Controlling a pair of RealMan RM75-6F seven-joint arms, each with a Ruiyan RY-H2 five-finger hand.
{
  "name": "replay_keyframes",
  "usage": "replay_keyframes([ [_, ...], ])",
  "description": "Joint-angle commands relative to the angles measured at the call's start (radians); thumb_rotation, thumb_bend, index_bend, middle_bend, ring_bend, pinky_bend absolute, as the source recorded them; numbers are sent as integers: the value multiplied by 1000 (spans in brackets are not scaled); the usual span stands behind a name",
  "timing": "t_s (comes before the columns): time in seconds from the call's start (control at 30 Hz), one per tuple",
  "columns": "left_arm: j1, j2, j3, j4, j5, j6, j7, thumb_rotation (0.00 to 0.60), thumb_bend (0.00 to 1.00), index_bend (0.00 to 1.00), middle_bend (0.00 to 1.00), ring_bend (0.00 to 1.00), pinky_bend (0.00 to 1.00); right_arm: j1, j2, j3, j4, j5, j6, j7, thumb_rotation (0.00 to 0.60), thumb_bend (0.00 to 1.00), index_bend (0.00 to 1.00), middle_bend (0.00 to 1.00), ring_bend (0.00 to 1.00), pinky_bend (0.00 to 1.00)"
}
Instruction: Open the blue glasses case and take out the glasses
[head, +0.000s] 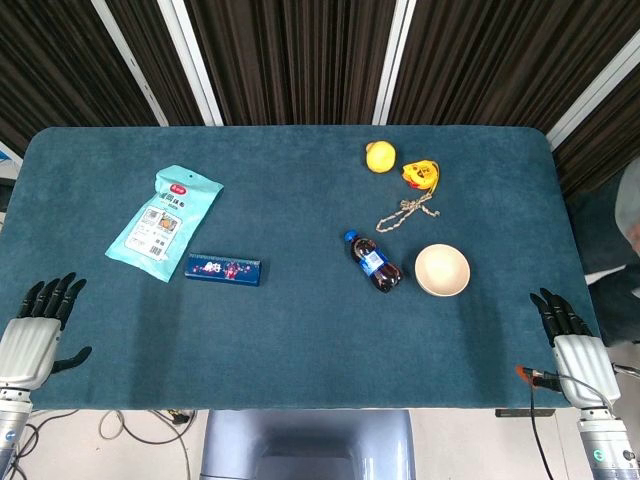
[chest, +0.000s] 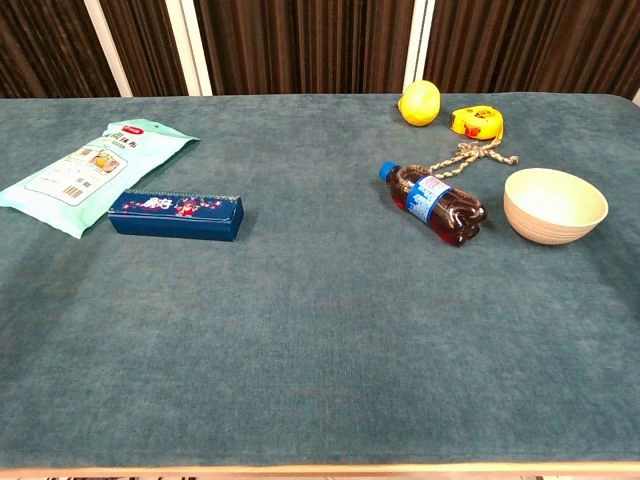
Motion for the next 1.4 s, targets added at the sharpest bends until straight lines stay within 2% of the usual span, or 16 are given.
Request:
replay_keyframes([
  [0.03,1,0,-1,0,1,-1,0,600,147,0,0,0,19,0,0,0,1,0,0,0,600,159,0,0,0,208],
  [0.47,-7,-4,-15,-9,-9,-17,13,600,147,0,0,0,19,-1,0,0,0,1,1,0,600,157,0,0,0,208],
  [0.73,-84,-12,-68,-56,-60,-105,112,600,147,0,25,0,21,2,1,2,-3,12,-9,7,600,158,0,0,0,208],
  [0.9,-177,-46,-122,-69,-134,-216,215,600,164,0,75,0,32,5,-1,5,-4,23,-20,9,600,158,0,0,0,208],
  [1.07,-289,-102,-176,-30,-249,-349,319,600,186,0,113,0,49,7,0,7,-8,31,-26,12,600,158,0,0,0,208],
  [1.4,-427,-213,-210,117,-451,-492,444,600,288,0,170,0,50,9,5,10,-18,47,-37,19,600,159,0,0,0,208],
])
